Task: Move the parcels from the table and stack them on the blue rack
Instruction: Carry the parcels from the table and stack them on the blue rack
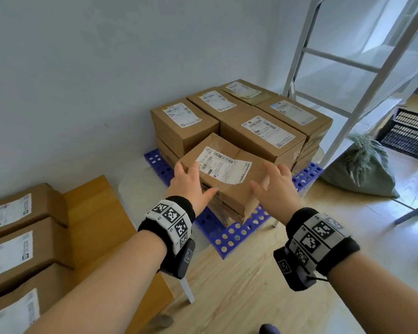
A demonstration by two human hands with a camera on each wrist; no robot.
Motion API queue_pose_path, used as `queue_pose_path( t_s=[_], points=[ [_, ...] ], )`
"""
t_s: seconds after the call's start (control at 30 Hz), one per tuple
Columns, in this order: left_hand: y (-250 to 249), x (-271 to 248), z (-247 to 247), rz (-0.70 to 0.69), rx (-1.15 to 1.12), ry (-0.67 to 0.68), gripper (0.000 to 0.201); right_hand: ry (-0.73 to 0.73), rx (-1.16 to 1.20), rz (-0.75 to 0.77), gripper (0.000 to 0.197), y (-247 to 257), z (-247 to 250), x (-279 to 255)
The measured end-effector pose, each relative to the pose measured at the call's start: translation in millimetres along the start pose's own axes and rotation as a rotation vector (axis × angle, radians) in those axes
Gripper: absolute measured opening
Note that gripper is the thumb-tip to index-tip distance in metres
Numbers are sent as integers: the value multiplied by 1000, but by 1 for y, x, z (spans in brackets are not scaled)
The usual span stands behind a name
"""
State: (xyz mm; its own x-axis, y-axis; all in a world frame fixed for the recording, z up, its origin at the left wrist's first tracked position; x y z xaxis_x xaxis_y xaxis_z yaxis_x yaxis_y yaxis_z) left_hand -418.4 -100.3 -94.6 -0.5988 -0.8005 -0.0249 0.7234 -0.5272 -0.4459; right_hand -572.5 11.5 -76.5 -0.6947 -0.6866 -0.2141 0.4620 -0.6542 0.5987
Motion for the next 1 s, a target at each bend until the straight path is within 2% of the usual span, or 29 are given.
queue_pose_path(
  t_s=[0.1,0.2,0.3,0.37,0.57,0.67,0.73,0.87,1.0],
  points=[
    [-14,-3,-5,17,-73,18,90,31,-18,54,65,-6,13,18],
    [-33,-7,-12,73,-135,30,108,87,-60,137,59,-12,23,31],
    [-52,-12,-22,142,-124,74,126,160,-79,228,53,-18,29,40],
    [-63,-14,-27,179,-96,78,128,201,-74,282,52,-22,31,45],
    [-89,-21,-41,238,-17,-20,106,251,-117,398,43,-34,44,54],
    [-95,-21,-41,234,-5,-45,93,100,-202,446,33,-34,59,67],
    [-96,-20,-38,229,-1,-58,88,34,-272,475,36,-34,66,79],
    [-93,-14,-32,211,-12,-79,84,83,-397,520,49,-37,65,95],
    [-89,-8,-30,197,12,-67,80,87,-414,545,53,-40,62,101]
  ],
)
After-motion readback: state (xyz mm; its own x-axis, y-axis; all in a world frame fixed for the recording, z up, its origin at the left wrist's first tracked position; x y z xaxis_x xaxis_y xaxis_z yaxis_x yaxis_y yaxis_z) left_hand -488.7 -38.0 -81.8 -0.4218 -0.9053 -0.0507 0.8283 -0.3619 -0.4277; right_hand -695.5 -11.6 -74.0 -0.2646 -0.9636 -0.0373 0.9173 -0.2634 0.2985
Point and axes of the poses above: each hand's wrist, its own x-axis towards the middle knuckle, its own z-axis out of the back of the hand, y = z × x, the point moved 3 cm from there along x, towards the middle knuckle, and after that the axes turned 10 degrees about -z, right-handed, at the moved point
